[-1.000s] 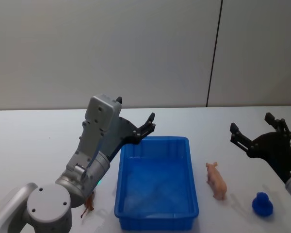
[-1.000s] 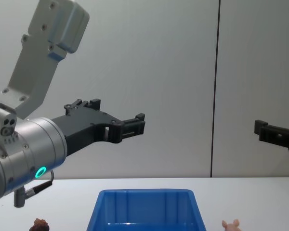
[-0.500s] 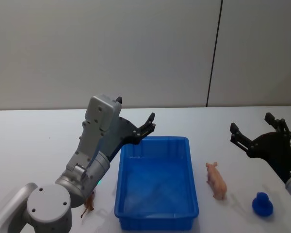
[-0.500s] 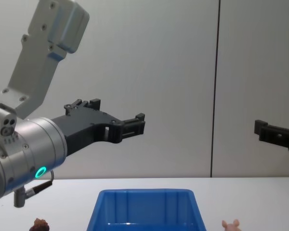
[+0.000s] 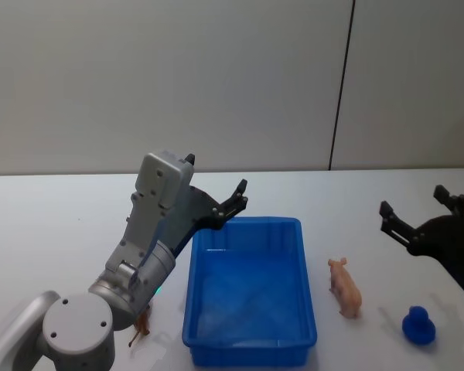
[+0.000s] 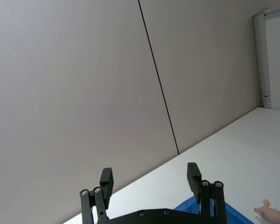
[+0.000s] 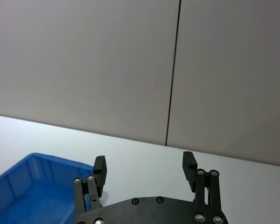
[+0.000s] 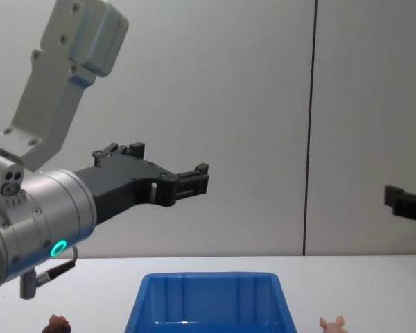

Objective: Pick up the two dolls from the table and place them into the box.

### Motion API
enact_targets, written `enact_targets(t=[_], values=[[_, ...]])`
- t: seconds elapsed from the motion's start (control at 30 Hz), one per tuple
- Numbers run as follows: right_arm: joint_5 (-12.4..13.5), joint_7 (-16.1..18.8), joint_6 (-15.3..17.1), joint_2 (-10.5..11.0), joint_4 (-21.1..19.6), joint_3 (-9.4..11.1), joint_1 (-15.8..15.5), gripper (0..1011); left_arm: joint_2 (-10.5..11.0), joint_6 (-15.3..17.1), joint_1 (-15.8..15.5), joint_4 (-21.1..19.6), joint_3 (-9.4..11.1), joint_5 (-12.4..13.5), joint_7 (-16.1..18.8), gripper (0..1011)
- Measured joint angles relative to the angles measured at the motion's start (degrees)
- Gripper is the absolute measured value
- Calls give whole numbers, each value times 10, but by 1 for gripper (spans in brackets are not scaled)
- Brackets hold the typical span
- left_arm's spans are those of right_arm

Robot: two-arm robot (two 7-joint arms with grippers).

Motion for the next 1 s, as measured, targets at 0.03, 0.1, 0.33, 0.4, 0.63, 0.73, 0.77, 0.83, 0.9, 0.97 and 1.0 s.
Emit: enact_targets(t=[0.03, 0.1, 0.33, 0.4, 0.63, 0.73, 0.77, 0.83, 0.9, 0.97, 1.0], values=[[2, 2, 1, 2, 2, 2, 0, 1001, 0, 0, 0, 0, 0, 0, 0, 1001], [5, 6, 4, 6, 6, 5, 0, 1001, 0, 0, 0, 0, 0, 0, 0, 1001], [16, 37, 26, 29, 31, 22, 1, 1001, 0, 0, 0, 0, 0, 0, 0, 1001], [16, 48, 33, 36, 41, 26, 2, 1001, 0, 0, 0, 0, 0, 0, 0, 1001], [16, 85, 54, 53, 70, 35, 5, 1001, 0, 0, 0, 0, 0, 0, 0, 1001], [15, 100, 61, 58, 80, 37, 5, 1001, 0, 0, 0, 0, 0, 0, 0, 1001], [14, 105, 64, 60, 82, 38, 5, 1001, 0, 0, 0, 0, 0, 0, 0, 1001], [14, 113, 67, 63, 87, 39, 5, 1001, 0, 0, 0, 0, 0, 0, 0, 1001], [12, 123, 71, 66, 94, 40, 4, 1001, 0, 0, 0, 0, 0, 0, 0, 1001], [10, 135, 76, 70, 100, 41, 2, 1001, 0, 0, 0, 0, 0, 0, 0, 1001], [10, 137, 77, 71, 102, 41, 2, 1001, 0, 0, 0, 0, 0, 0, 0, 1001]])
